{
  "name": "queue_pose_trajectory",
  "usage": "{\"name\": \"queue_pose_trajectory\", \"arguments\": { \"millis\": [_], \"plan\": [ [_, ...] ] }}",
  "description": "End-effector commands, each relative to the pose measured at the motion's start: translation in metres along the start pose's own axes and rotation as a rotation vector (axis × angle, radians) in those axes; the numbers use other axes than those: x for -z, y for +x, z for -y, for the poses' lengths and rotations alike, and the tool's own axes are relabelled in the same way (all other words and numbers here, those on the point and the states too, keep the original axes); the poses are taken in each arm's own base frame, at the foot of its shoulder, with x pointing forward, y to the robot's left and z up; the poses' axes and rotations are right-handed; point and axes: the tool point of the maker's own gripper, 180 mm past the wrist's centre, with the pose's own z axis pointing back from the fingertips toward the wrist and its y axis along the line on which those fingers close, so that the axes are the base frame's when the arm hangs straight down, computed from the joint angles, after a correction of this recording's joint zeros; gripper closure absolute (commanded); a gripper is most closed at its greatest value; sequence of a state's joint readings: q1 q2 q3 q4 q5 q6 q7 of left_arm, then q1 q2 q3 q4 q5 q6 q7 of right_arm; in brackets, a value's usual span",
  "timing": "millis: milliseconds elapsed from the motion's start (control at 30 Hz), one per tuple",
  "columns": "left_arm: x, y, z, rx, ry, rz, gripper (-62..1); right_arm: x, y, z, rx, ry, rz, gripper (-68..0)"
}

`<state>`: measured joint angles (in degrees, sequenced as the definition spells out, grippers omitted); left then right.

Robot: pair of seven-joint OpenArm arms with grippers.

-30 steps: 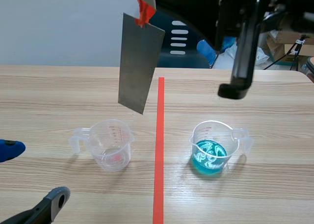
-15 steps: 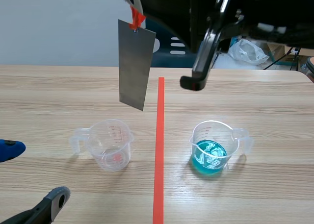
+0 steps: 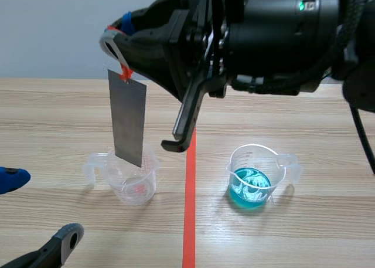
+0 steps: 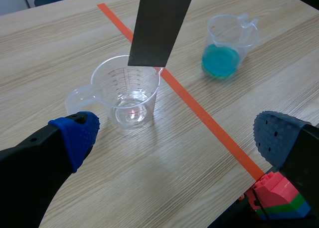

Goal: Do the redox reaction experiment

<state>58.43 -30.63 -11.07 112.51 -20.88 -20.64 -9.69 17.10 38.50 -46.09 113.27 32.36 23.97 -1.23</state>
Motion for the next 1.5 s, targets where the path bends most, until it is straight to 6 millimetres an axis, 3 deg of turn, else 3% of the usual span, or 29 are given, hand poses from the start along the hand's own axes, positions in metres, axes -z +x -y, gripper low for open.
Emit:
{"name": "queue_pose_trajectory", "arguments": {
  "millis": [0, 500, 867, 1033, 1467],
  "plan": [
    [0.000, 0.009, 0.003, -0.007, -0.003, 0.030, -62.3, 0.001, 0.011, 0.009, -0.023, -0.018, 0.037, -1.7],
    [0.000, 0.009, 0.003, -0.007, -0.003, 0.030, -62.3, 0.010, -0.006, 0.034, -0.016, -0.081, 0.019, -1.7],
    [0.000, 0.009, 0.003, -0.007, -0.003, 0.031, -62.3, 0.026, -0.007, 0.014, -0.017, -0.013, 0.026, -1.7],
    [0.000, 0.009, 0.003, -0.007, -0.003, 0.030, -62.3, 0.030, -0.007, 0.015, -0.007, -0.018, 0.032, -1.7],
    [0.000, 0.009, 0.003, -0.007, -0.003, 0.030, -62.3, 0.043, -0.033, 0.013, 0.046, -0.020, -0.010, -1.7]
  ]
}}
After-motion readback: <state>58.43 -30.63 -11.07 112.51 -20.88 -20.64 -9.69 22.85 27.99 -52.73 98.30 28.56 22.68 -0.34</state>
